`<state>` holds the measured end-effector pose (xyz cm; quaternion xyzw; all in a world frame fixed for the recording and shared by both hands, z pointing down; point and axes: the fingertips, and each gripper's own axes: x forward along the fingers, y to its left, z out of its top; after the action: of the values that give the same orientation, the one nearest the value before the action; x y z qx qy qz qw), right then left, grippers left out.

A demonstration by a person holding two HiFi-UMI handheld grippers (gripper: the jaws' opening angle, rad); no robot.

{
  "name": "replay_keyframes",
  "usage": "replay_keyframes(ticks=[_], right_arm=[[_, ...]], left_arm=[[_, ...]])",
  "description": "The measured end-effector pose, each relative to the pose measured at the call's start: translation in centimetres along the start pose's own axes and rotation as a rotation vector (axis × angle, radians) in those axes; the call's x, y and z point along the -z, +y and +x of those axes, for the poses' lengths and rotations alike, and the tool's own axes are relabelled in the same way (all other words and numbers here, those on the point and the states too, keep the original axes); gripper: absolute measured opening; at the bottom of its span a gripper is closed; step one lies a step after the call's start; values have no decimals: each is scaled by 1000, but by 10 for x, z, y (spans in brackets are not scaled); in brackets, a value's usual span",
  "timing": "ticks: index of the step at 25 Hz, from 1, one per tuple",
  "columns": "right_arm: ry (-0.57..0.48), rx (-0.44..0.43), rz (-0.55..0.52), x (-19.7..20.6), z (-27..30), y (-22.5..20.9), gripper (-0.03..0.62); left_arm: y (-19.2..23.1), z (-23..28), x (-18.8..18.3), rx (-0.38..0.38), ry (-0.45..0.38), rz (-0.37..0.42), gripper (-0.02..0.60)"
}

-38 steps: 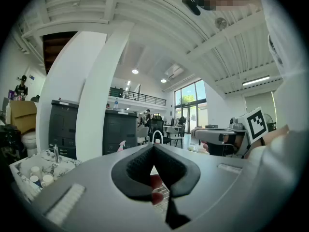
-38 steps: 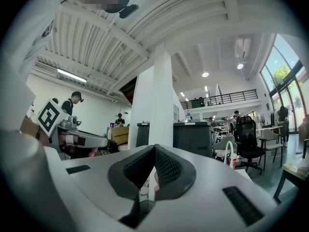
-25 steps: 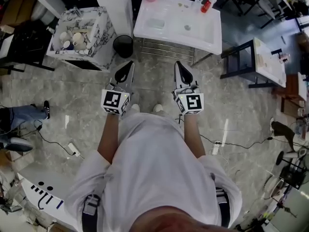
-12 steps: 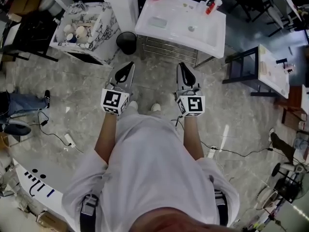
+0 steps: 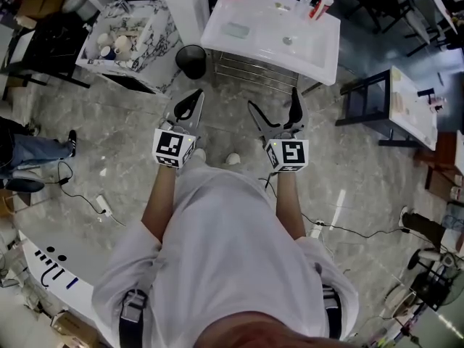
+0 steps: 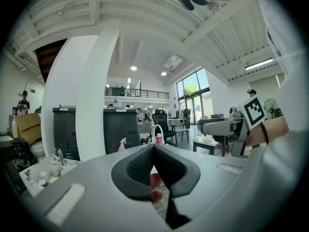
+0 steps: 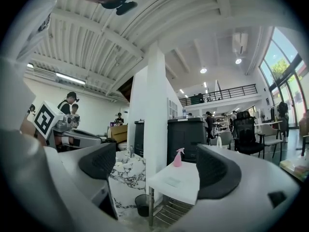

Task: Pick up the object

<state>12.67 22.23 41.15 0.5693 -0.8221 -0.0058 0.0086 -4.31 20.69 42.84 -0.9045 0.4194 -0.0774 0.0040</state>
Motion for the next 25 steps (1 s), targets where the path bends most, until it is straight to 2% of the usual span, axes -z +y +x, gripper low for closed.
replay_keyframes(ticks=[10, 18, 25], right_arm=[[12, -26, 14, 9, -16, -24, 537], [9, -4, 41, 23, -10, -38, 528], [29, 26, 23, 33, 25, -68, 517]], left_arm=[[-17, 4, -1, -46, 20, 5, -3], [-17, 30, -7, -17, 25, 57, -3], [3, 85, 5, 12, 7, 26, -3]])
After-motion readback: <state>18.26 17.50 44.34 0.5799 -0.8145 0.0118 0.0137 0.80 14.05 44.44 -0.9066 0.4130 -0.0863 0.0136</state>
